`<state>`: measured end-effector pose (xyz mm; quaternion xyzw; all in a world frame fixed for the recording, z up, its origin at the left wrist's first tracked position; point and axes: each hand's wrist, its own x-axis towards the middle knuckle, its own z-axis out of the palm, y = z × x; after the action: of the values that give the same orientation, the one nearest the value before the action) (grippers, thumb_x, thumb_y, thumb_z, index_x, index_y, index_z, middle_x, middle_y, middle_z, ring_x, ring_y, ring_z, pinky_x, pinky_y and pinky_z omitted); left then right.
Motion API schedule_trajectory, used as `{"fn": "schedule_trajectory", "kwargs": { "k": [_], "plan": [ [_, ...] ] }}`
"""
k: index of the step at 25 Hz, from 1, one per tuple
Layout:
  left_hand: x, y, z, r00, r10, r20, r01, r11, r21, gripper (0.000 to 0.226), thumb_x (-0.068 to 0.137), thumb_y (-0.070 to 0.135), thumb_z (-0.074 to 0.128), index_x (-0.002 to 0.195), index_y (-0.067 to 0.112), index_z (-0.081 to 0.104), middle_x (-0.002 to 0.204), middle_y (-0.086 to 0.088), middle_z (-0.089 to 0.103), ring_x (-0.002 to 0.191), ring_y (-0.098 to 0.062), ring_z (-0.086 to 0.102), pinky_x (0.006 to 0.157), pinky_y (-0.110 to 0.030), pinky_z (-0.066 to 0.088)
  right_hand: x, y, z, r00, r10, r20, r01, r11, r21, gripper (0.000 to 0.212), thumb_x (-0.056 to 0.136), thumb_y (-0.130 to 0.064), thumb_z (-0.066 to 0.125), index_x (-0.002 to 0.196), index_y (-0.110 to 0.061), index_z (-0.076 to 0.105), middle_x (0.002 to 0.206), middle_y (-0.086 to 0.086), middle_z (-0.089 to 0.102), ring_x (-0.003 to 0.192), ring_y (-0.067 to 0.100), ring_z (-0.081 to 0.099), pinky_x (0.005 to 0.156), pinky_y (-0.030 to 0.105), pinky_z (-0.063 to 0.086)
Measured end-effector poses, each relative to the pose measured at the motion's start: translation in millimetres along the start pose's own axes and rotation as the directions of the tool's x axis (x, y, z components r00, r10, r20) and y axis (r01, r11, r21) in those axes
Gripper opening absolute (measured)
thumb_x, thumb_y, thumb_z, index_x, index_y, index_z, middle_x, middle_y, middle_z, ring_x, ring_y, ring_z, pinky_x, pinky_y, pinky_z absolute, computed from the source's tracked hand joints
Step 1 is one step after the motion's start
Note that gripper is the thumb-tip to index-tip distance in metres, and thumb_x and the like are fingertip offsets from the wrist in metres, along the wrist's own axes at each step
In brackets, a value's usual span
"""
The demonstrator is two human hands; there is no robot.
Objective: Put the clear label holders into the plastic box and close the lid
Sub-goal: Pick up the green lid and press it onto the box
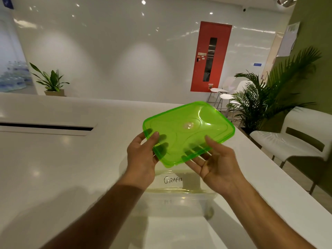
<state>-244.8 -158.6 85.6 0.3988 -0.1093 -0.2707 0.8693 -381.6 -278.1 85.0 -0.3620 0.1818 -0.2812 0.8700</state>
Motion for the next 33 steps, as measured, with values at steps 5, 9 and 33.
{"fn": "schedule_trajectory", "kwargs": {
  "k": [5,9,33],
  "plan": [
    [19.0,29.4,-20.8,1.000,0.002,0.004,-0.003,0.982,0.190,0.015,0.093,0.009,0.063,0.107,0.007,0.067,0.068,-0.005,0.076,0.044,-0.012,0.062,0.040,-0.017,0.048,11.2,-36.8,-29.7,0.988,-0.148,-0.033,0.149,0.987,0.056,0.060,0.075,-0.048,0.068,0.114,-0.003,0.068,0.112,0.017,0.071,0.094,0.034,0.072,0.080,0.046,0.060],
    [20.5,32.6,-36.4,1.000,-0.031,0.004,0.029,0.964,0.265,0.011,0.092,0.009,0.063,0.101,0.009,0.070,0.069,-0.006,0.076,0.044,-0.011,0.061,0.040,-0.017,0.047,18.1,-31.8,-34.4,0.967,-0.245,-0.065,0.226,0.950,-0.215,0.043,0.076,-0.039,0.066,0.108,-0.010,0.068,0.095,0.007,0.071,0.081,0.021,0.070,0.077,0.038,0.053],
    [28.9,10.8,-97.3,0.991,0.086,0.101,-0.126,0.385,0.914,0.024,0.097,0.029,0.059,0.109,0.018,0.077,0.098,-0.008,0.077,0.093,-0.029,0.071,0.088,-0.052,0.055,17.4,28.8,-74.1,0.961,-0.248,-0.120,0.156,0.850,-0.502,0.028,0.094,-0.004,0.052,0.112,-0.017,0.071,0.116,0.012,0.073,0.104,0.028,0.068,0.091,0.042,0.054]
  ]
}}
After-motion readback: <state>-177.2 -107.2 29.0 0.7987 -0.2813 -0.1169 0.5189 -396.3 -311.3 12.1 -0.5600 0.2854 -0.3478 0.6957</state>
